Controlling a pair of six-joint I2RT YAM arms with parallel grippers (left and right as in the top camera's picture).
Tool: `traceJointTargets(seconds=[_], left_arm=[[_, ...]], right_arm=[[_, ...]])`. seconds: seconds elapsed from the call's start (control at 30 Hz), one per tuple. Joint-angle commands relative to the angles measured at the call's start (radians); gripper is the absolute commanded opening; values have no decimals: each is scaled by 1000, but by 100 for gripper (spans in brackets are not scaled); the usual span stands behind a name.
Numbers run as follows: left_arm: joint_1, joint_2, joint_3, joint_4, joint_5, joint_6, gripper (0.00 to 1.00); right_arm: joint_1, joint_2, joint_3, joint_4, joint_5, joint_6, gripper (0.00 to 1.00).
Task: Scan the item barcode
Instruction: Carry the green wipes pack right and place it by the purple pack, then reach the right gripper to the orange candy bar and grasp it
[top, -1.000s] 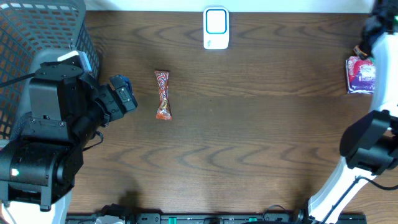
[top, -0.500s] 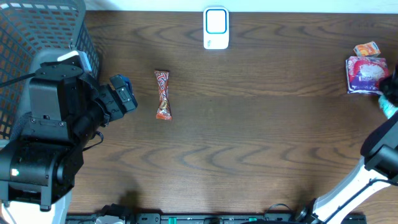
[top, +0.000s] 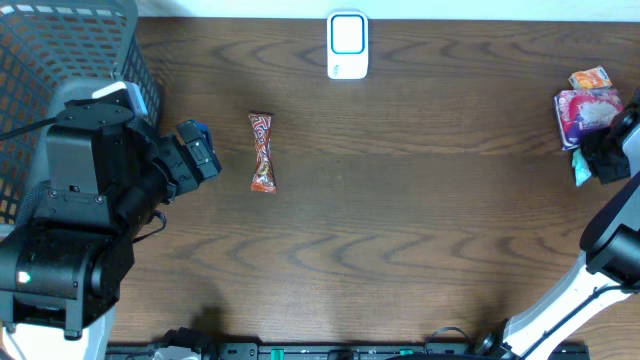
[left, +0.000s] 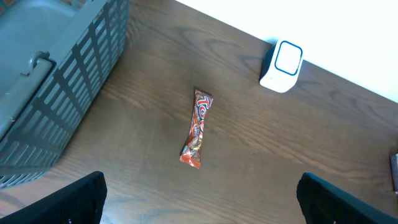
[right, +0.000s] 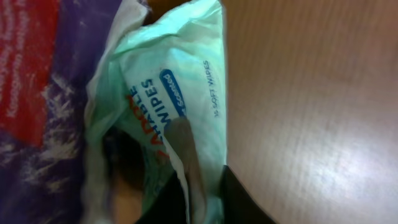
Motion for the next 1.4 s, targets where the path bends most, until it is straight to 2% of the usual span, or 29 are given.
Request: traceJointTargets(seconds=[0.0, 0.07, 0.13, 0.23, 0.43, 0.63, 0.77, 0.9, 1.03, 1.1, 1.37], left_arm=[[2, -1, 2, -2, -6, 9, 98], [2, -1, 2, -2, -6, 9, 98], [2, -1, 2, -2, -6, 9, 98], [2, -1, 2, -2, -6, 9, 98], [2, -1, 2, -2, -6, 9, 98], [2, -1, 2, -2, -6, 9, 98], [2, -1, 2, -2, -6, 9, 98], [2, -1, 2, -2, -6, 9, 98], [2, -1, 2, -2, -6, 9, 98], [2, -1, 2, -2, -6, 9, 98], [2, -1, 2, -2, -6, 9, 98]], right_arm=[[-1, 14, -14, 48, -98, -5, 28], [-6, 13, 6, 72, -157, -69, 30], [-6, 13, 36, 55, -181, -92, 41], [-6, 11, 108, -32, -179, -91, 50], [-6, 11, 295, -255, -179, -86, 62], [9, 11, 455, -454, -196, -49, 60], [53, 11, 474, -483, -410, -167, 56], [154, 11, 462, -471, -603, -323, 56], [287, 11, 462, -468, -606, -385, 62], [374, 11, 462, -464, -605, -415, 72], [732, 12, 412, -299, -502, -418, 72]])
